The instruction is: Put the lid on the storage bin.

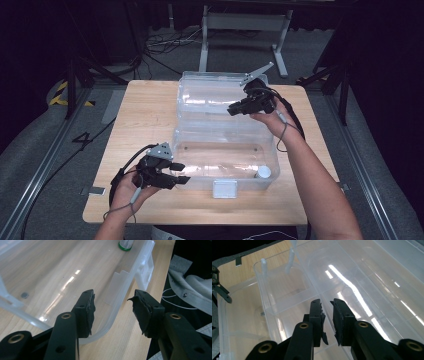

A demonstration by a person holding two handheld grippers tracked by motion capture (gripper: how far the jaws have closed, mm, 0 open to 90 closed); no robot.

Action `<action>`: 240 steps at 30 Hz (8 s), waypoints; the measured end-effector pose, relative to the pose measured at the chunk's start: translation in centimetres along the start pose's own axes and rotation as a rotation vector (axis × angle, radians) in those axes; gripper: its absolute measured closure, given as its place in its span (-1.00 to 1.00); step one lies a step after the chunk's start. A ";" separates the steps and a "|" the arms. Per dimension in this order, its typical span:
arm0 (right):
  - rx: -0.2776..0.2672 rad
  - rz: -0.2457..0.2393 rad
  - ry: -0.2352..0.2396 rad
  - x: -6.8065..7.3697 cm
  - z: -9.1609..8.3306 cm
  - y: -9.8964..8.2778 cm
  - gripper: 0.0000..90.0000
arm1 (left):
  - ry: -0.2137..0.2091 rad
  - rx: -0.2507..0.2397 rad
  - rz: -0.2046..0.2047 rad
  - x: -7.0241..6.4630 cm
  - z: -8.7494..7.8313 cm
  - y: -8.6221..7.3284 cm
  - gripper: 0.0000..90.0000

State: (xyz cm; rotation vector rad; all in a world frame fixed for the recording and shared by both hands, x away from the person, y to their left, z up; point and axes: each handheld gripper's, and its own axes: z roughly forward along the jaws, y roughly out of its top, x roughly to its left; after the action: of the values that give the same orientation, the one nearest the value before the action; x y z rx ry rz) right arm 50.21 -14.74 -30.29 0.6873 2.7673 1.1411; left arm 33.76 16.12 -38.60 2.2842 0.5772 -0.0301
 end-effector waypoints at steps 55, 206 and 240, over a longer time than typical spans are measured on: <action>0.014 -0.014 0.028 1.2 -0.7 0.0 0.78 | 0.056 0.143 0.039 -0.8 3.0 0.4 0.61; -0.012 -0.160 0.036 10.0 -2.5 -5.8 0.85 | 0.063 0.147 0.029 -0.9 3.4 0.4 0.59; -0.008 -0.185 0.004 11.0 -2.2 -6.4 0.87 | 0.079 0.059 -0.010 -0.9 -0.4 0.6 0.42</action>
State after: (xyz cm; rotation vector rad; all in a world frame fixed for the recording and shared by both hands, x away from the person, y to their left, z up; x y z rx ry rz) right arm 37.44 -15.44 -31.92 0.4168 2.7581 1.1165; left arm 33.15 15.71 -37.78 2.3484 0.6368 0.0384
